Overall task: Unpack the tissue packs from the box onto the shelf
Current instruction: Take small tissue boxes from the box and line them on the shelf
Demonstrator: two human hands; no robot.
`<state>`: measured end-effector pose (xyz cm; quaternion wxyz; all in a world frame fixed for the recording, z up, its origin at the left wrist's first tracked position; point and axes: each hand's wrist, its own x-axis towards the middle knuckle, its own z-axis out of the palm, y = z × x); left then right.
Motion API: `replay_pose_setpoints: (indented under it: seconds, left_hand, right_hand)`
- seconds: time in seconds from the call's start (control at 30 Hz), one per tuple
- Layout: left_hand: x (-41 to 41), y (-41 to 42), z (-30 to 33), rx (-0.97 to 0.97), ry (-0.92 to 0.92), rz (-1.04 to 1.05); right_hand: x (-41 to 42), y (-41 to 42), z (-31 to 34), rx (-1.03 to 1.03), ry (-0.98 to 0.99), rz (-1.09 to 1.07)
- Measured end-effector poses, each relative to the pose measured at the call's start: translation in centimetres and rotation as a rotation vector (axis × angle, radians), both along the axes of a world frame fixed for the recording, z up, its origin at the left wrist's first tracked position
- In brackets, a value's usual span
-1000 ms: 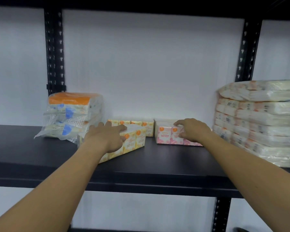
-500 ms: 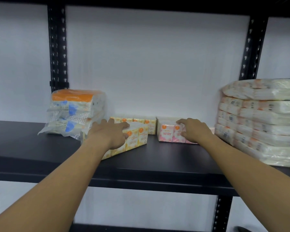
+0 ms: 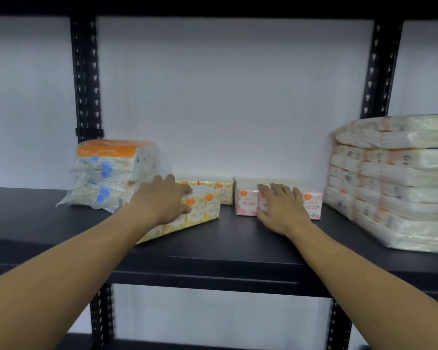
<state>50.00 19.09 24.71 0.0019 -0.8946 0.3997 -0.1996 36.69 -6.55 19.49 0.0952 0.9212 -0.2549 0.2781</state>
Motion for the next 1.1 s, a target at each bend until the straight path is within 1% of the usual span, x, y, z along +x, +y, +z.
replay_pose_setpoints:
  seconds: [0.2,0.37,0.6,0.93,1.1]
  left_hand:
    - [2.2,-0.7,1.5,-0.028,-0.013,-0.111]
    - [5.3,-1.4,1.1,-0.141,0.089,-0.27]
    - [8.1,-3.8,-0.1,-0.236,0.12,-0.42]
    - [10.5,-5.8,-1.5,-0.227,0.16,-0.459]
    - [10.9,-6.2,-2.1,-0.262,0.184,-0.452]
  right_hand:
    - [0.0,-0.3,0.0,0.026,-0.03,0.024]
    - [0.1,-0.5,0.0,0.048,-0.049,0.037]
    - [0.3,-0.7,-0.1,0.054,-0.058,0.042]
    - [0.8,-1.2,-0.3,0.05,-0.094,0.055]
    - [0.8,-1.3,-0.3,0.058,-0.095,0.053]
